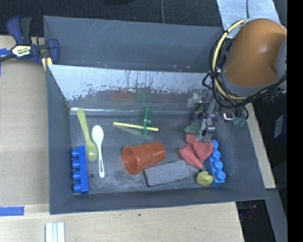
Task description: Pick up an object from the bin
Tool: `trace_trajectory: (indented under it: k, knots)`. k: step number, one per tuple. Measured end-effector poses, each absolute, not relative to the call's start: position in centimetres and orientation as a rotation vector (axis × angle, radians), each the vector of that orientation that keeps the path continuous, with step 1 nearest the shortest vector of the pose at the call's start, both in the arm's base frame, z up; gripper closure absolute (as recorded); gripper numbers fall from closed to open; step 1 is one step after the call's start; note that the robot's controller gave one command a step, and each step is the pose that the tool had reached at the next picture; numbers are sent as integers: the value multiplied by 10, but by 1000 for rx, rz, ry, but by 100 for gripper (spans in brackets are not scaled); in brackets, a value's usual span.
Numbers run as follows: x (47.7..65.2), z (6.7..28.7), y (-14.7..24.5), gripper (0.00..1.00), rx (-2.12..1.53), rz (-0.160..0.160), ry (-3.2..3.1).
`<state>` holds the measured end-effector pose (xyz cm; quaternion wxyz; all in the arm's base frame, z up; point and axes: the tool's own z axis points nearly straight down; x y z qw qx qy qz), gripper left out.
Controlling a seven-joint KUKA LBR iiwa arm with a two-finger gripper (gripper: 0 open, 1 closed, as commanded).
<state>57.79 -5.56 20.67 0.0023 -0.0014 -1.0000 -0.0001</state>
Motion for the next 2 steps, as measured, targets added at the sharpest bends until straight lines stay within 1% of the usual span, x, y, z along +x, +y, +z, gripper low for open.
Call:
trace_trajectory:
  k: [1,2]
  knots:
    - [579,212,-55,0,-2,1,-3146]
    - [540,147,-25,0,21,2,-3149]
